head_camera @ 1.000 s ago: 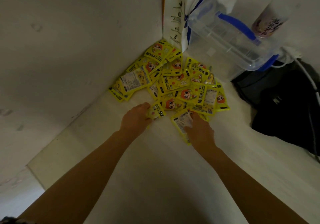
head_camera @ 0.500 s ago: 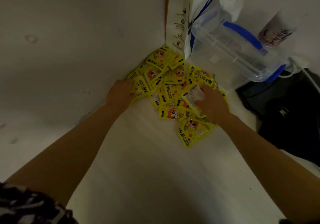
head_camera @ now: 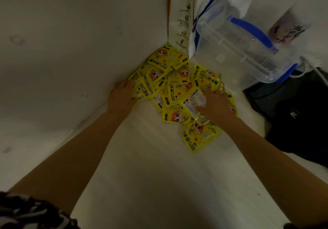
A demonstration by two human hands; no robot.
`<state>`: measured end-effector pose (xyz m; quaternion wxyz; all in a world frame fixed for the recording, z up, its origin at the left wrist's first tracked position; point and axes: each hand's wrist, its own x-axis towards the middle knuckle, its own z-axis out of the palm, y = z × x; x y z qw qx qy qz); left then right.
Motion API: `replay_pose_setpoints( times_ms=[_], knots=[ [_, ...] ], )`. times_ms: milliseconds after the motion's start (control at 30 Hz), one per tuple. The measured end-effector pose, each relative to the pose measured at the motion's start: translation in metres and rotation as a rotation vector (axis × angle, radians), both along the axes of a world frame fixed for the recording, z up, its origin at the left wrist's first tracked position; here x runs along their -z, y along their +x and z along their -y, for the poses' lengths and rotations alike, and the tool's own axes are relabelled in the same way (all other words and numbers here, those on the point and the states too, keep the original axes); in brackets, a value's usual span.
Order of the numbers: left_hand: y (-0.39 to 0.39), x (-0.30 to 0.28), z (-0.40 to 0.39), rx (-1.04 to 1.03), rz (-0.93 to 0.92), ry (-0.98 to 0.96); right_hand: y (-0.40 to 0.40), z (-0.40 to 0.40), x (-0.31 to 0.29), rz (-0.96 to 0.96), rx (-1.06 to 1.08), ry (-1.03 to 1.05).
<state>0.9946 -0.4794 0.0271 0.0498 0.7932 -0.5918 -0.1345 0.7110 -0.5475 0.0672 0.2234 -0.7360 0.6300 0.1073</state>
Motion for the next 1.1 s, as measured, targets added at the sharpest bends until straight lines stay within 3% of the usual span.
replay_pose_setpoints(
  times_ms=[167,300,533,700,900,1100],
  knots=[
    [-0.004,-0.003,-0.019,-0.035,-0.004,-0.05,0.0,-0.008,-0.001,0.006,0.026,-0.015],
    [-0.007,-0.007,-0.035,-0.053,-0.036,-0.071,-0.005,-0.011,-0.004,0.125,0.065,0.027],
    [-0.004,-0.009,-0.053,-0.096,-0.232,-0.104,-0.015,-0.024,-0.007,0.197,0.167,-0.035],
    [-0.003,-0.015,-0.056,-0.059,-0.164,-0.078,-0.019,-0.029,-0.017,0.351,0.291,0.09],
    [0.001,-0.018,-0.05,-0.073,-0.199,-0.112,-0.026,-0.025,-0.042,0.182,0.142,0.243],
    [0.005,-0.015,-0.034,-0.087,-0.194,-0.119,-0.015,-0.011,-0.059,0.271,0.145,0.272]
  ],
)
